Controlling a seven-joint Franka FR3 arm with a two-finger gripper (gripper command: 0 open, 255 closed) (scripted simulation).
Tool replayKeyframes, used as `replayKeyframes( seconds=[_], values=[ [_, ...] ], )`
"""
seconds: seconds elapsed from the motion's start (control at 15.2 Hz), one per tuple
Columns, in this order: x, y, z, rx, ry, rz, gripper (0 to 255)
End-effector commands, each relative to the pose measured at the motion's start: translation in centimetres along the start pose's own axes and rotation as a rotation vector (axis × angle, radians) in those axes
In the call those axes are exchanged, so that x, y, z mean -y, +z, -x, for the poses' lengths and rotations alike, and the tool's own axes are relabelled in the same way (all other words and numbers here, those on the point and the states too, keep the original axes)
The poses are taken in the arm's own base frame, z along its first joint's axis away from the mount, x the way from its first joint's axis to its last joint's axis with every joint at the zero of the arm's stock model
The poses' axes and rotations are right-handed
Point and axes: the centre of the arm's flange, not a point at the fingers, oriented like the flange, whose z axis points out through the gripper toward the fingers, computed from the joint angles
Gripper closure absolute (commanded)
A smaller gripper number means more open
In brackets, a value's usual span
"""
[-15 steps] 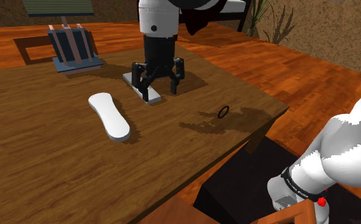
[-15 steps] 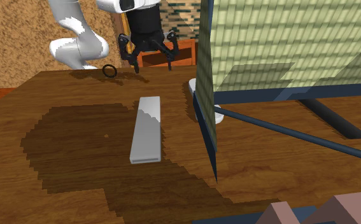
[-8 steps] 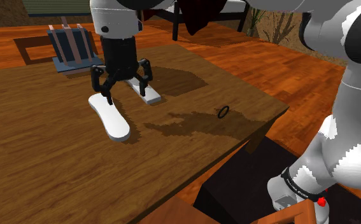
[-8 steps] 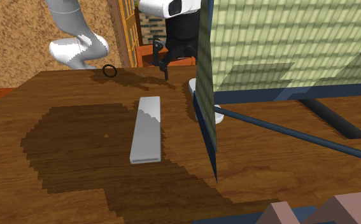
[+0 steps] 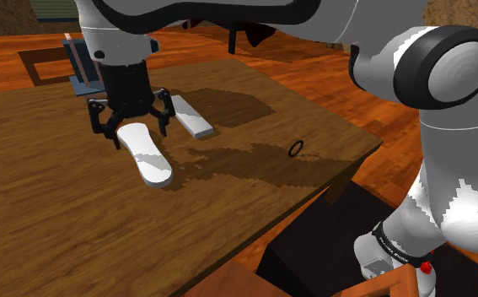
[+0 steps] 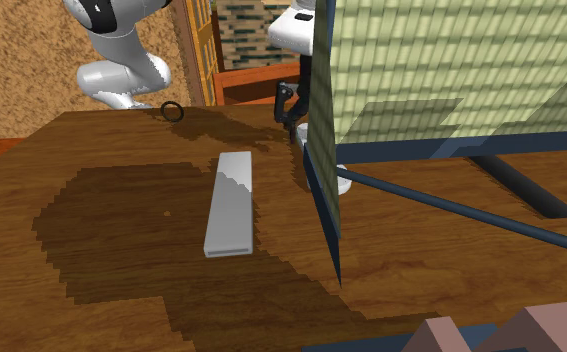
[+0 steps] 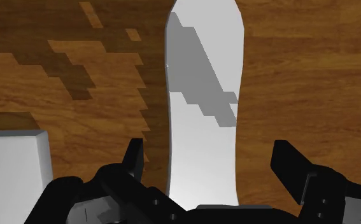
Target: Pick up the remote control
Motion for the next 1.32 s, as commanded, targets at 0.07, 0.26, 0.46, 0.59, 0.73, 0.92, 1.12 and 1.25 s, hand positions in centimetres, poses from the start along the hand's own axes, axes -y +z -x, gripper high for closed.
replayKeyframes(
  seconds=[0.07,0.26,0.46,0.59,0.73,0.92,1.12,1.25],
  values=[
    [0.0,1.5,-0.2,-0.001,0.0,0.0,0],
    [-0.1,2.3,-0.4,0.0,0.0,0.0,0],
    [-0.1,2.3,-0.4,0.0,0.0,0.0,255],
    [-0.1,2.3,-0.4,0.0,0.0,0.0,255],
    [-0.1,2.3,-0.4,0.0,0.0,0.0,255],
    [-0.1,2.3,-0.4,-0.001,0.0,0.0,255],
    [0.0,0.8,-0.1,-0.001,0.0,0.0,255],
    [0.0,-0.3,0.0,-0.001,0.0,0.0,255]
  ],
)
